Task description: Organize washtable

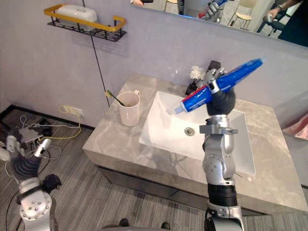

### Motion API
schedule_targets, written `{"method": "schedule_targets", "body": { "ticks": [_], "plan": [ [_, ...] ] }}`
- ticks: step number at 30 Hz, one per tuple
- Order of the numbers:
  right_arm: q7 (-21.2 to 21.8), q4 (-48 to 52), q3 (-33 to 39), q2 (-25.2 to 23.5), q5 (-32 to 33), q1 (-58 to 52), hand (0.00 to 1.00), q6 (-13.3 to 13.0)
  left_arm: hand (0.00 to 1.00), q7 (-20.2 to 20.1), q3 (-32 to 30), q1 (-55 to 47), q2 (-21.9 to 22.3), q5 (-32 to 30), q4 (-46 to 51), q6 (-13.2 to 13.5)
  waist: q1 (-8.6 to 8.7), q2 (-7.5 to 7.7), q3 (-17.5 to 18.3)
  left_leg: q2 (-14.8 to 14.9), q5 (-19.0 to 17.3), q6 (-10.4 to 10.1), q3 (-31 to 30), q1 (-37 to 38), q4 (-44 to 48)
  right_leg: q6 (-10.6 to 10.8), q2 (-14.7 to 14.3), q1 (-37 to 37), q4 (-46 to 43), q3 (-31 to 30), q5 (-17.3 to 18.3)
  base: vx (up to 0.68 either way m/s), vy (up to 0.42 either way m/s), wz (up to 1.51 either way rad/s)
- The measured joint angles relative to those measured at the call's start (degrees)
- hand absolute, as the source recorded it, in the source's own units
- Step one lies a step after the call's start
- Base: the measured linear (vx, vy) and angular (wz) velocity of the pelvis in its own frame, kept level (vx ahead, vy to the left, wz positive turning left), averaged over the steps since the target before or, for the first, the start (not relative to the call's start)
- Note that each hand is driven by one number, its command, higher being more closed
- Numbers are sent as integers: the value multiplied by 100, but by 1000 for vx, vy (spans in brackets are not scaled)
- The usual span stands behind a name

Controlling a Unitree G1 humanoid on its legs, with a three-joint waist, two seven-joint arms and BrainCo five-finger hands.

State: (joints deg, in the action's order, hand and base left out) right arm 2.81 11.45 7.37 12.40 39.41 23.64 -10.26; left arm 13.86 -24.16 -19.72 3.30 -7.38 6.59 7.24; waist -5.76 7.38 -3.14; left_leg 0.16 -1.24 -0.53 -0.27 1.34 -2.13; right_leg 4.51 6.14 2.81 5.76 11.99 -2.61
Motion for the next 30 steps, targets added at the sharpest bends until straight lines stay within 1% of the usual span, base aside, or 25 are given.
{"method": "schedule_targets", "body": {
  "ticks": [3,5,11,12,13,15,17,20,22,24,26,30],
  "plan": [
    [-98,-368,-18,244,-180,415,100,-50,0,-146,134,-106,66,13,-614,-48,-25,6,-5,-35,1,2,-58,-47,0,28,8,-15,-1,63,19,13,3,13],
    [-193,-669,-78,426,-260,675,100,-48,0,-249,234,-149,76,23,-1023,-74,-131,59,-50,-37,1,2,-77,-58,-1,36,11,-21,-1,76,25,8,2,7],
    [-389,-1298,-703,899,-772,1653,100,-34,0,-417,459,-168,79,25,-1861,-178,-172,105,-134,-52,1,2,-202,-129,16,54,55,-20,-1,251,38,5,3,11],
    [-396,-1315,-784,969,-828,1766,100,-34,0,-457,500,-163,71,24,-1886,-178,-195,117,-175,-55,1,2,-216,-140,20,54,57,-22,-1,265,38,-13,1,7],
    [-398,-1343,-877,1049,-858,1898,100,-34,0,-511,599,-148,36,18,-1977,-179,-264,128,-226,-62,1,2,-228,-150,24,55,63,-27,-2,282,38,-17,3,5],
    [-409,-1513,-1028,1063,-861,2081,100,-42,0,-512,686,-145,29,16,-2089,-177,-291,127,-251,-69,1,3,-242,-161,34,55,68,-26,-1,318,39,-13,2,5],
    [-413,-1818,-1276,1073,-867,2375,100,-36,0,-517,881,-126,-137,17,-2282,-177,-320,147,-324,-69,0,4,-279,-192,60,55,66,-29,-1,360,39,-22,-4,7],
    [-410,-2177,-1610,1099,-967,2731,100,-15,0,-521,1072,16,-253,20,-2478,-180,-454,195,-403,-59,0,3,-286,-306,118,53,54,-111,-1,371,37,0,0,0],
    [-409,-2319,-1810,1100,-1032,2889,100,36,0,-521,1122,53,-278,18,-2531,-178,-481,207,-443,-50,0,3,-298,-314,124,53,44,-112,-1,380,37,-17,-10,3],
    [-406,-2434,-2051,1099,-1076,3051,100,65,0,-538,1257,77,-369,17,-2611,-176,-550,226,-491,-46,-1,3,-304,-325,131,53,40,-117,-1,385,37,0,0,0],
    [-407,-2434,-2090,1098,-1097,3079,100,65,0,-582,1336,111,-416,17,-2659,-176,-602,253,-545,-44,-1,2,-304,-329,139,53,39,-117,-1,386,37,0,0,0],
    [-405,-2672,-2264,1092,-1264,3226,100,79,0,-615,1397,129,-454,17,-2799,-175,-616,296,-592,-48,-7,1,-315,-444,203,50,40,-184,-2,399,35,-8,0,0]
  ]
}}
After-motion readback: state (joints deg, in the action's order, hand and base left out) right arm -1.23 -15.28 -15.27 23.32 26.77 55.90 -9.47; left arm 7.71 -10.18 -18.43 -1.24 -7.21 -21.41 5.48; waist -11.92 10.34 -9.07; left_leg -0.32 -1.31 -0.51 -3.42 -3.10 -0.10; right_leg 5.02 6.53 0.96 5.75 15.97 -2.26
